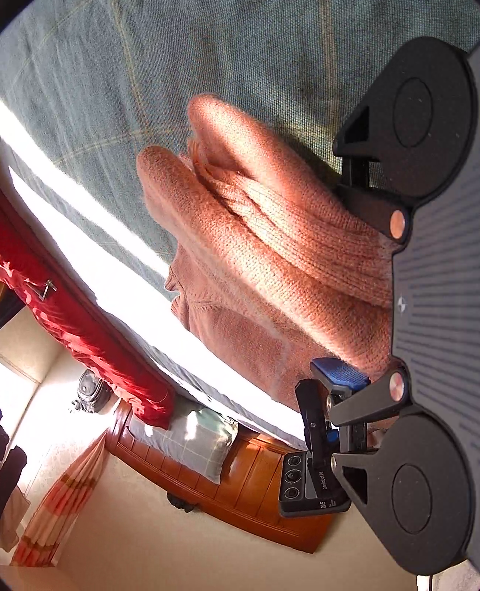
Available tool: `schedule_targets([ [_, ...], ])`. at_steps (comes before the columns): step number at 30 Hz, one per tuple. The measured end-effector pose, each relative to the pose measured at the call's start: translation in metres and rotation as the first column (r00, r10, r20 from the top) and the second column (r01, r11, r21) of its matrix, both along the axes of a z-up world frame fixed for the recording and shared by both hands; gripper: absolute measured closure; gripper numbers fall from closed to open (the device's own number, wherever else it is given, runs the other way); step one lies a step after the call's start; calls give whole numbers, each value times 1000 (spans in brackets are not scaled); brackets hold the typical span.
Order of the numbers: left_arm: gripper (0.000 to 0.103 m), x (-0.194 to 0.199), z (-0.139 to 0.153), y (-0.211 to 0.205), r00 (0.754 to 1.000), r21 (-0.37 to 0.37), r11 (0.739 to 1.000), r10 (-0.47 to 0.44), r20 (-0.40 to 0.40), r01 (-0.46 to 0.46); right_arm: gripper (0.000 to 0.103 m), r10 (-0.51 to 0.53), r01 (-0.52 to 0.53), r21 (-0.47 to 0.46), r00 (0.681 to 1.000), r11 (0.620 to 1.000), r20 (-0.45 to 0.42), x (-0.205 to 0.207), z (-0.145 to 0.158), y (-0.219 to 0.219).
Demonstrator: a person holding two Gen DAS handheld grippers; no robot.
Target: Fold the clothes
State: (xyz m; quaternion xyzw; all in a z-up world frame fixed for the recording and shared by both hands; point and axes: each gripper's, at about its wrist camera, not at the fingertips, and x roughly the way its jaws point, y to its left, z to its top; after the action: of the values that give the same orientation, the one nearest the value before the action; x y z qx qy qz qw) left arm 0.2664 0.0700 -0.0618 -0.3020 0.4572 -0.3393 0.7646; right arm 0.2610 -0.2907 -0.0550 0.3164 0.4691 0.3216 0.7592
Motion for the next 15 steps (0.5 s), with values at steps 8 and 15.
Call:
schedule_targets([
  [8,43,9,-32,26,993,7,1000,31,-112,-30,34,10,-5,42,992,999,-124,12,-39,19],
  [15,37,26,-50,24,987,-11,1000,-10,-159,8,34,-63,93,142,978,985,-201,8,-69,-4],
])
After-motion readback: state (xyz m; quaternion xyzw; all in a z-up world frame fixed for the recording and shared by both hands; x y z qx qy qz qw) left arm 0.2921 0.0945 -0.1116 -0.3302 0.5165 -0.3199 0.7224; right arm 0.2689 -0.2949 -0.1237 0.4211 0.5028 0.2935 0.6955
